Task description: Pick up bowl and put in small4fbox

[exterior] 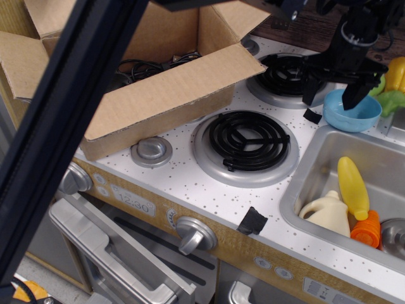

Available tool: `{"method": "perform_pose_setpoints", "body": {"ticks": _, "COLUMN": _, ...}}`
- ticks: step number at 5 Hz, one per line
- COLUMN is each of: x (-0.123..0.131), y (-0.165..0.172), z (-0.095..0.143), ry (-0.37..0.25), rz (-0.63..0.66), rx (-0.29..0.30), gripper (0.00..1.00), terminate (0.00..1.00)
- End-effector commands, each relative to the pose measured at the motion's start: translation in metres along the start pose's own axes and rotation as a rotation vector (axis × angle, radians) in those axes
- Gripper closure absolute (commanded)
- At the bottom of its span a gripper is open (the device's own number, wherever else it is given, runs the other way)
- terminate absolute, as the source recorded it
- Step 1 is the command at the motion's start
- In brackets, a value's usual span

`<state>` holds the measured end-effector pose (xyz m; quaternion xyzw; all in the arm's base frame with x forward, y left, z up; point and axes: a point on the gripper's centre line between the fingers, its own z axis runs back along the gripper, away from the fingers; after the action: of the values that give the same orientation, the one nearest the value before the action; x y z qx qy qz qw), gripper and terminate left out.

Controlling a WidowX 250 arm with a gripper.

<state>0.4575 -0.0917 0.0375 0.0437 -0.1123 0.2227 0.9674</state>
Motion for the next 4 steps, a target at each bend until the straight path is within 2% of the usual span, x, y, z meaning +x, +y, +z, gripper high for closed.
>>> {"method": "perform_pose_setpoints", "body": {"ticks": 1, "x": 0.013, "y": 0.003, "z": 0.000, "ry": -0.012, "rz": 0.065, "rx": -0.082, "gripper": 0.00, "terminate": 0.00}}
{"method": "perform_pose_setpoints", "body": {"ticks": 2, "x": 0.008, "y": -0.002, "z": 0.000, "ry": -0.004, "rz": 0.105, "rx": -0.071, "gripper": 1.00, "terminate": 0.00}}
{"method": "perform_pose_setpoints", "body": {"ticks": 3, "x": 0.001, "y": -0.007, "z": 0.006, "ry": 0.040, "rz": 0.120, "rx": -0.084, "gripper": 1.00, "terminate": 0.00}}
{"method": "perform_pose_setpoints", "body": {"ticks": 4, "x": -0.015, "y": -0.016, "z": 0.028, "ry": 0.045, "rz": 0.113, "rx": -0.067, "gripper": 1.00, "terminate": 0.00}}
